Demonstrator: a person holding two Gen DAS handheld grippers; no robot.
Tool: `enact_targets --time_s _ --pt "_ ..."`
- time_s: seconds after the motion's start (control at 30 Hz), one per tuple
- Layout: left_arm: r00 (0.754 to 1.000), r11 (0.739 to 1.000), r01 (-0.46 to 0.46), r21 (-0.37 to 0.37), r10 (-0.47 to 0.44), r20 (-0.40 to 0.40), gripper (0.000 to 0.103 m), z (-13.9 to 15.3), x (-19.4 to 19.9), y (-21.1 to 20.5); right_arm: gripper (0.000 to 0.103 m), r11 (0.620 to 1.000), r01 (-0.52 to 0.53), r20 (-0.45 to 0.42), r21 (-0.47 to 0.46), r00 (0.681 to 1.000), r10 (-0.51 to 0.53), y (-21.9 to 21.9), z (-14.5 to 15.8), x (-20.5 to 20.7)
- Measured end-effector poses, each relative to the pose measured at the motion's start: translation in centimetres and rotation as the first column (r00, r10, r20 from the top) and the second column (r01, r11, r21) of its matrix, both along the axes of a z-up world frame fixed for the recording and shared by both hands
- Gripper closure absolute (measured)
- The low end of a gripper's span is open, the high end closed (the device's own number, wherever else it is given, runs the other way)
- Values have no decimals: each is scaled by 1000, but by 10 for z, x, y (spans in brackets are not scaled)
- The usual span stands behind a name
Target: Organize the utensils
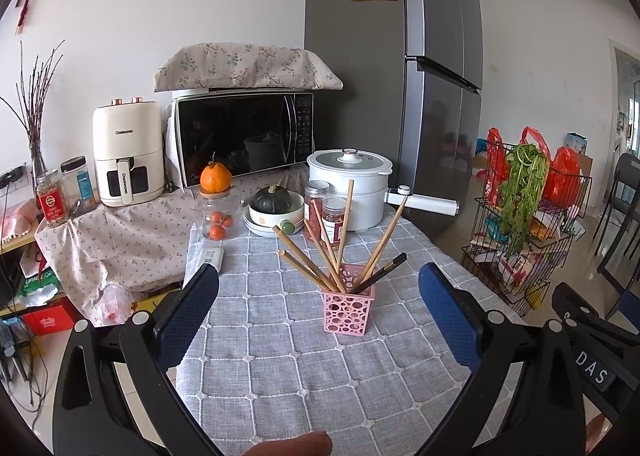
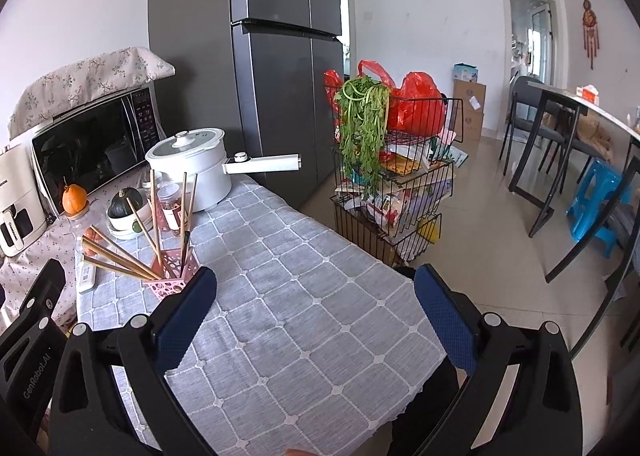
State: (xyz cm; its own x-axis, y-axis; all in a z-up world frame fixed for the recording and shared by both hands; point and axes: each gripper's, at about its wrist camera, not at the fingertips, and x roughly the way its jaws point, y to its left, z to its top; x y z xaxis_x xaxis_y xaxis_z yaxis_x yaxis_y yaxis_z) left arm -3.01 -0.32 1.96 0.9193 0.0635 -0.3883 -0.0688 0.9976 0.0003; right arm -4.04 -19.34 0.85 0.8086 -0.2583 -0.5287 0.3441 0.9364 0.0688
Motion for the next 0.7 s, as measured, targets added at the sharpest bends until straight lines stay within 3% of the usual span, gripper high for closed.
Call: enact_targets --time_s 0.7 --pt "1000 1000 0 0 0 -1 7 0 1 1 7 1000 -7 -2 7 1000 7 2 1 -2"
